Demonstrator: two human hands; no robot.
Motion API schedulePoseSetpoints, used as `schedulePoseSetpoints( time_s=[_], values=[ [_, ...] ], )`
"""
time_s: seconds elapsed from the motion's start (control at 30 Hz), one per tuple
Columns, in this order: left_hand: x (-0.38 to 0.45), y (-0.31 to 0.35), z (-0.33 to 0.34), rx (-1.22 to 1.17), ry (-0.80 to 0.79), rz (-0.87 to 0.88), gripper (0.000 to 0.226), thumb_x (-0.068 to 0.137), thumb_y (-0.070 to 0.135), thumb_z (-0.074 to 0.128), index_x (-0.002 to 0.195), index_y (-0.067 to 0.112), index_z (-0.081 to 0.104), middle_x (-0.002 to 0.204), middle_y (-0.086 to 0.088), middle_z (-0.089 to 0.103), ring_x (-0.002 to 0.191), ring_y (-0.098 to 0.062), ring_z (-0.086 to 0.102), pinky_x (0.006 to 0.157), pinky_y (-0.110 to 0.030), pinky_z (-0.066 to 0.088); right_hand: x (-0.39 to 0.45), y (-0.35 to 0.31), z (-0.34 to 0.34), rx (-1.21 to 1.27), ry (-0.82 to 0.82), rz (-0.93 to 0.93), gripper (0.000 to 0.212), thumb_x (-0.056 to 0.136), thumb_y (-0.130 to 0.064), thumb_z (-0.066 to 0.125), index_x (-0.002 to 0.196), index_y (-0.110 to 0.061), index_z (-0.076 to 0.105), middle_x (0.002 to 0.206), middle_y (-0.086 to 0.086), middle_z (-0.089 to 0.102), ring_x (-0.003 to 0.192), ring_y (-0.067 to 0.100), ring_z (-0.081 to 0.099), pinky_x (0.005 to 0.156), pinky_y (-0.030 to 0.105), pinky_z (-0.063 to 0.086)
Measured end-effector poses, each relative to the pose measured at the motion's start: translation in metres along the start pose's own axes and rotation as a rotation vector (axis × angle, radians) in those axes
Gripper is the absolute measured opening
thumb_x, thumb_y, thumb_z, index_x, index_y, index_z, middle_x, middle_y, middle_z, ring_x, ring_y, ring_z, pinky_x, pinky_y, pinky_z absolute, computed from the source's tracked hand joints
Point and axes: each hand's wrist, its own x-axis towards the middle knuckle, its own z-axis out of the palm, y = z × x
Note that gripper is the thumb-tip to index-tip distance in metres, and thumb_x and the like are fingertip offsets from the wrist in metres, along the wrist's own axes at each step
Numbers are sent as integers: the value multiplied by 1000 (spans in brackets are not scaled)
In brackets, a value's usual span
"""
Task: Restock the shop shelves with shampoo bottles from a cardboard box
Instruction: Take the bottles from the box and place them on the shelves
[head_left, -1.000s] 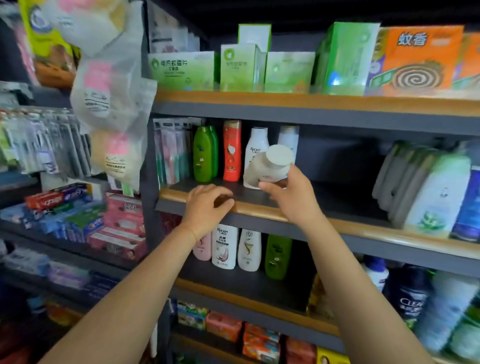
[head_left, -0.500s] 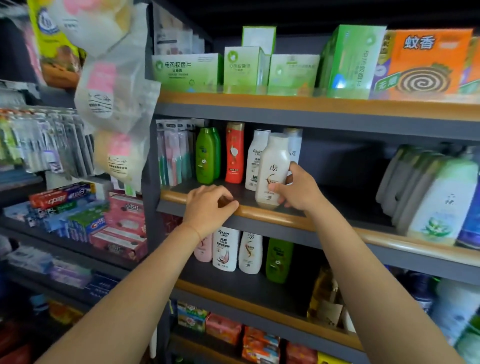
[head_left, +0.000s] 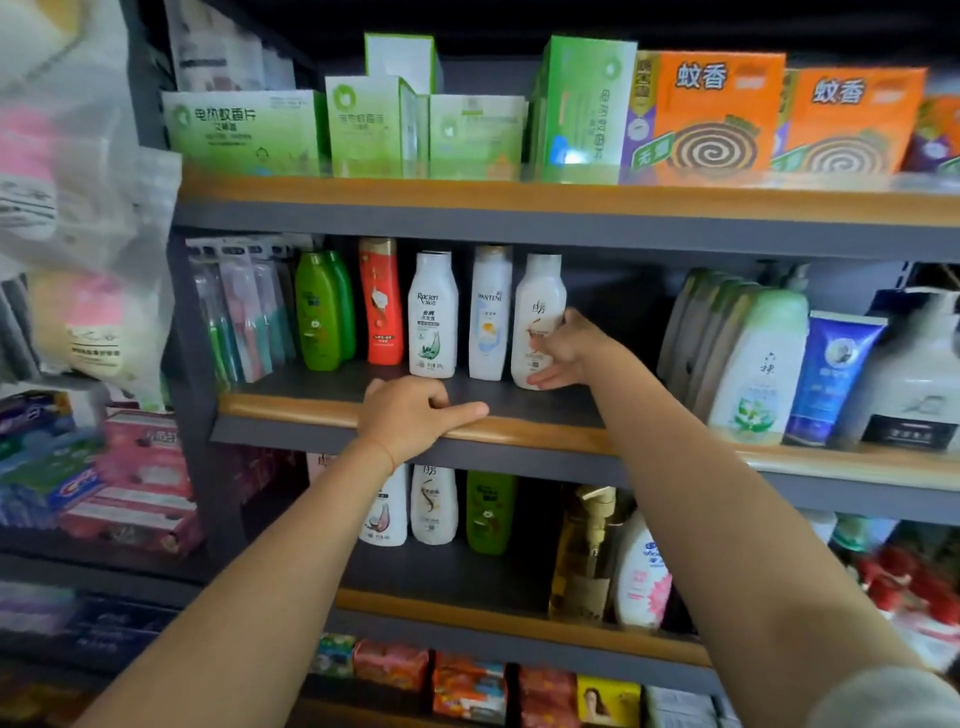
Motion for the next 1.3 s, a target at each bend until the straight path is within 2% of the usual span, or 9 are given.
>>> schedulePoseSetpoints(
  time_s=[0.07, 0.27, 0.47, 0.63, 0.73, 0.9, 1.0, 1.17, 1.3],
  values=[
    [1, -2, 3, -19, 8, -17, 65, 69, 88, 51, 59, 24, 57, 65, 9, 60, 78, -20, 56, 83, -36, 35, 2, -2, 0, 44, 6, 71, 42, 99, -12, 57, 134, -19, 35, 133, 20, 50, 76, 37, 70, 46, 42, 56],
    [-1, -1, 2, -29, 11, -19, 64, 70, 86, 52, 58, 23, 55, 65, 8, 60, 77, -20, 56, 86, -37, 36, 13, -2, 2, 85, 48, 118, 29, 100, -16, 52, 125, -22, 39, 126, 18, 57, 84, 34, 69, 68, 51, 58],
    [-1, 1, 2, -34, 16, -9, 61, 73, 81, 56, 59, 21, 56, 65, 8, 60, 78, -19, 55, 88, -37, 35, 19, -1, -2, 90, 26, 131, 34, 99, -19, 56, 130, -23, 41, 126, 15, 59, 81, 30, 69, 66, 48, 57],
    [1, -3, 4, -42, 11, -20, 65, 68, 87, 52, 59, 23, 55, 65, 9, 59, 81, -22, 53, 85, -38, 37, 7, -4, -7, 136, 119, -2, 67, 90, -16, 70, 144, -17, 28, 113, 13, 63, 74, 24, 70, 57, 35, 57],
    [-5, 1, 2, -38, 25, 9, 59, 73, 79, 58, 65, 21, 60, 70, 10, 61, 81, -17, 49, 84, -36, 35, -31, -9, -1, 229, 163, -195, 41, 91, -18, 69, 124, -5, 49, 94, 10, 64, 58, 17, 64, 49, 26, 48],
    [-52, -22, -10, -166, 555, 240, 25, 91, 32, 61, 107, 12, 63, 109, -2, 63, 106, -20, 52, 97, -38, 38, -111, 12, 52, 301, -300, -345, 8, 95, -13, 64, 95, -6, 60, 76, 9, 62, 55, 17, 58, 48, 26, 46],
    [-109, -85, 7, -212, 532, -51, 19, 92, 22, 57, 107, 12, 61, 100, -3, 65, 95, -24, 57, 85, -40, 47, -130, 49, 117, 236, -572, -282, 7, 94, -12, 63, 90, -8, 60, 78, 13, 62, 58, 20, 59, 51, 28, 49],
    [-271, -218, 68, -123, -11, -709, 7, 100, 26, 54, 105, 27, 58, 79, 5, 62, 74, -24, 65, 60, -34, 51, -155, 176, 273, 68, -826, 103, 9, 98, -16, 59, 91, -11, 60, 79, 8, 64, 62, 19, 63, 55, 28, 54],
    [-417, -280, 101, -127, -278, -1114, 14, 100, 23, 51, 104, 19, 63, 92, -7, 69, 84, -27, 65, 72, -37, 53, -200, 303, 388, -94, -978, 545, 8, 100, -17, 56, 93, -12, 57, 83, 10, 62, 68, 19, 63, 66, 32, 59]
  ],
)
